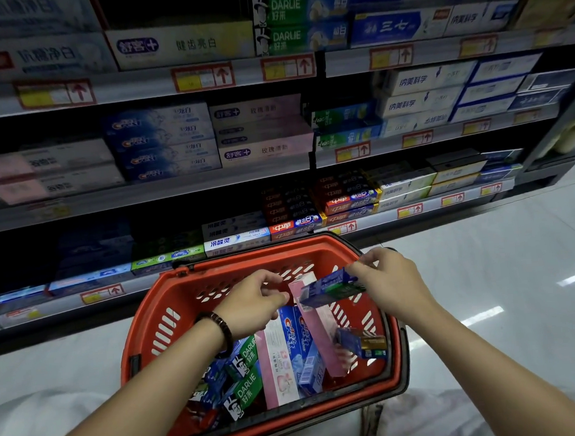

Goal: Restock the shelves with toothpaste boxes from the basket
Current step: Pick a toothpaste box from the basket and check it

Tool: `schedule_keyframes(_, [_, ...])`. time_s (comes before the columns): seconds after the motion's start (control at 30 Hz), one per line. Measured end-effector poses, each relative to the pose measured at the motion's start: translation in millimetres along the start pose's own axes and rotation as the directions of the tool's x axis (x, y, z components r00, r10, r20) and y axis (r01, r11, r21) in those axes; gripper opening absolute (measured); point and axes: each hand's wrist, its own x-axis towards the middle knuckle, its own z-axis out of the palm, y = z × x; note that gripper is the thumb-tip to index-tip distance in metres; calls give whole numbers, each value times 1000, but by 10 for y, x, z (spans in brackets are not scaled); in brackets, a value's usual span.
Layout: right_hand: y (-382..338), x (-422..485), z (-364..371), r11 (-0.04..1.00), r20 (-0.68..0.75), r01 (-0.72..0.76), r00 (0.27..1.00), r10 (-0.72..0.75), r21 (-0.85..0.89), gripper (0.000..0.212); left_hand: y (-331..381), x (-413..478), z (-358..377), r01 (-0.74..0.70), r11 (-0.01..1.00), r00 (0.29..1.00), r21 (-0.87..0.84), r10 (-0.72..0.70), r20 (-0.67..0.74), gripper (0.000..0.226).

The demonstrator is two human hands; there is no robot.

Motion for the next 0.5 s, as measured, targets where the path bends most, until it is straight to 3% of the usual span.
schedule_keyframes(0.17, [-80,-32,-30,941,61,-49,998,30,334,31,-37,34,-57,75,997,994,-9,-75,-85,53])
schedule_keyframes(0.3, [-136,-50,-51,826,123,-120,990,62,550,24,-59,43,-108,83,996,991,-29,-85,-103,63])
schedule_keyframes(0.5, [-174,-7,-58,656,277,-282,954,113,700,35,-116,10,-173,16,999,991,-39,-21,-132,63])
